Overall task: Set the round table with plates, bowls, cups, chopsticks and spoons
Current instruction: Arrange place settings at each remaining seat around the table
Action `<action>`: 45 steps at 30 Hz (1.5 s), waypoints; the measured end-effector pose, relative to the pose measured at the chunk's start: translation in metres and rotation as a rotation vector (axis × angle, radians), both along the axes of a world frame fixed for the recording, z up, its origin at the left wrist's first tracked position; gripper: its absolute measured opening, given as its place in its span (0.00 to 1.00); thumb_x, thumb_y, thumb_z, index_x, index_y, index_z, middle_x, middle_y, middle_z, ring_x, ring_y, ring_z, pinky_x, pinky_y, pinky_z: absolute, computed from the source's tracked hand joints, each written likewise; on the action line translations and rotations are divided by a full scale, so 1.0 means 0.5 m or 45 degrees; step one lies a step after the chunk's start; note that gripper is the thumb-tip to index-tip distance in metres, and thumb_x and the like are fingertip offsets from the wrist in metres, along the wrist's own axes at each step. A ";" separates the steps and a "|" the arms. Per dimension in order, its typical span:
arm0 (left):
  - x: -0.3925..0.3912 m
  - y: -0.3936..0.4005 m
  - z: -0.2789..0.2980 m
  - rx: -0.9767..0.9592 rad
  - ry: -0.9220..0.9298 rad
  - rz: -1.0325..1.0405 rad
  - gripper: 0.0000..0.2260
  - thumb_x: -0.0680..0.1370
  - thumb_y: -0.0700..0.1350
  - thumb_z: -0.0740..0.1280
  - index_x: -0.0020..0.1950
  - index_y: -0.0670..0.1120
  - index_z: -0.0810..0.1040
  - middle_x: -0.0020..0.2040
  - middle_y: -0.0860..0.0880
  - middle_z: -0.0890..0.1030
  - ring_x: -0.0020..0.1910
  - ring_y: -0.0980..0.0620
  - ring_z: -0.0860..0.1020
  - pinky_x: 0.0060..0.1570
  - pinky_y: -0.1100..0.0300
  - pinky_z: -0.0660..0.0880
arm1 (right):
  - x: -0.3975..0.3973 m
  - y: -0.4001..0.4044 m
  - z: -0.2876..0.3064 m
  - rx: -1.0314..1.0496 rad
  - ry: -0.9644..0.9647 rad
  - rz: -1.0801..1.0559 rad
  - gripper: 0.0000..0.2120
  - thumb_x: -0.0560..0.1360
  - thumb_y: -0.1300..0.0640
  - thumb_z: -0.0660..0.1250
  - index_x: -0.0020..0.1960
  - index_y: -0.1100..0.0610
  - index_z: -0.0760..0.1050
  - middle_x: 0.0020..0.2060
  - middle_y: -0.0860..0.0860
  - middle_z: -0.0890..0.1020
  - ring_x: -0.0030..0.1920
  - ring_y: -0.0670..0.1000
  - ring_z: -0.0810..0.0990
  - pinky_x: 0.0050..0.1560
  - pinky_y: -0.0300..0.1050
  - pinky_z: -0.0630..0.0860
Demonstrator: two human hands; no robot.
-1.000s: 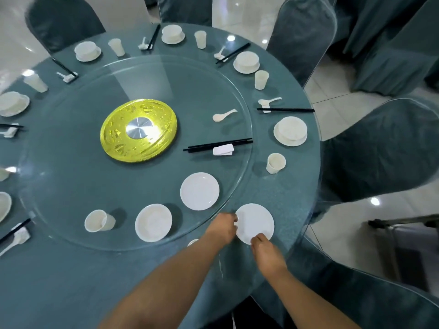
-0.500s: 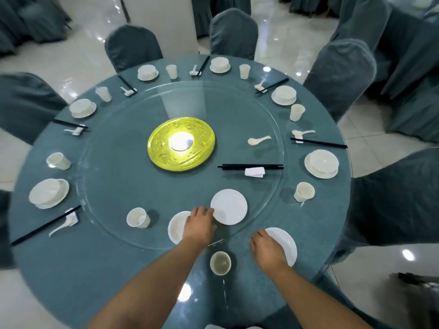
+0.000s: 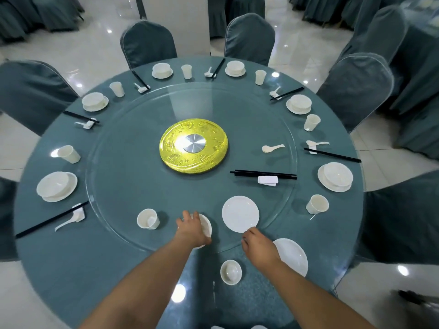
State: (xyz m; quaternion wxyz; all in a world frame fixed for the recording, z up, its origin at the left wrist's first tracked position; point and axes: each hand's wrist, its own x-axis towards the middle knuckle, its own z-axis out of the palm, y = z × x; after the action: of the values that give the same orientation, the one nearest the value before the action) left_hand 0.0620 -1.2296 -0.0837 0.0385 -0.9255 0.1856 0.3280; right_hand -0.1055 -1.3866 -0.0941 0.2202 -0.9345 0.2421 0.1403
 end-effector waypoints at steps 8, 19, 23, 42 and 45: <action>0.027 -0.007 0.029 -0.138 0.062 -0.033 0.48 0.67 0.63 0.69 0.79 0.55 0.45 0.73 0.45 0.55 0.71 0.36 0.58 0.68 0.45 0.66 | 0.067 0.047 0.012 0.048 -0.092 0.098 0.14 0.82 0.49 0.55 0.56 0.54 0.76 0.56 0.49 0.74 0.49 0.57 0.79 0.47 0.49 0.76; -0.001 -0.106 0.125 -0.331 -0.012 -0.224 0.50 0.64 0.65 0.70 0.78 0.57 0.46 0.75 0.51 0.54 0.74 0.42 0.55 0.63 0.44 0.71 | 0.108 0.000 0.074 1.005 -0.379 -0.842 0.13 0.79 0.51 0.63 0.42 0.57 0.79 0.37 0.52 0.84 0.32 0.52 0.83 0.31 0.40 0.71; -0.058 -0.160 0.118 -0.400 0.057 -0.291 0.55 0.57 0.73 0.67 0.77 0.57 0.48 0.75 0.51 0.56 0.73 0.42 0.56 0.66 0.42 0.69 | 0.053 -0.048 0.068 1.035 -0.424 -0.951 0.08 0.77 0.58 0.67 0.40 0.59 0.80 0.31 0.56 0.82 0.28 0.56 0.77 0.30 0.45 0.73; -0.247 -0.266 -0.037 -0.484 0.345 -0.293 0.18 0.77 0.39 0.60 0.66 0.43 0.75 0.61 0.43 0.80 0.61 0.43 0.77 0.60 0.58 0.71 | -0.270 -0.158 -0.100 0.796 -0.177 -1.511 0.05 0.78 0.65 0.64 0.44 0.62 0.77 0.30 0.58 0.80 0.27 0.52 0.77 0.34 0.47 0.79; -0.248 -0.263 -0.051 -0.423 0.297 -0.361 0.15 0.77 0.38 0.59 0.62 0.42 0.77 0.58 0.42 0.81 0.58 0.42 0.77 0.58 0.57 0.72 | -0.273 -0.151 -0.120 0.756 -0.158 -1.533 0.06 0.77 0.65 0.64 0.42 0.62 0.77 0.34 0.61 0.80 0.31 0.56 0.77 0.43 0.54 0.79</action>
State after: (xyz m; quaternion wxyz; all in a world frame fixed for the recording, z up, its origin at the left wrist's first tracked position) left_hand -0.0620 -1.3611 -0.1092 -0.0904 -0.8397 0.3681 0.3888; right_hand -0.2421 -1.4620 -0.1540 0.5211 -0.5426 0.6588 -0.0001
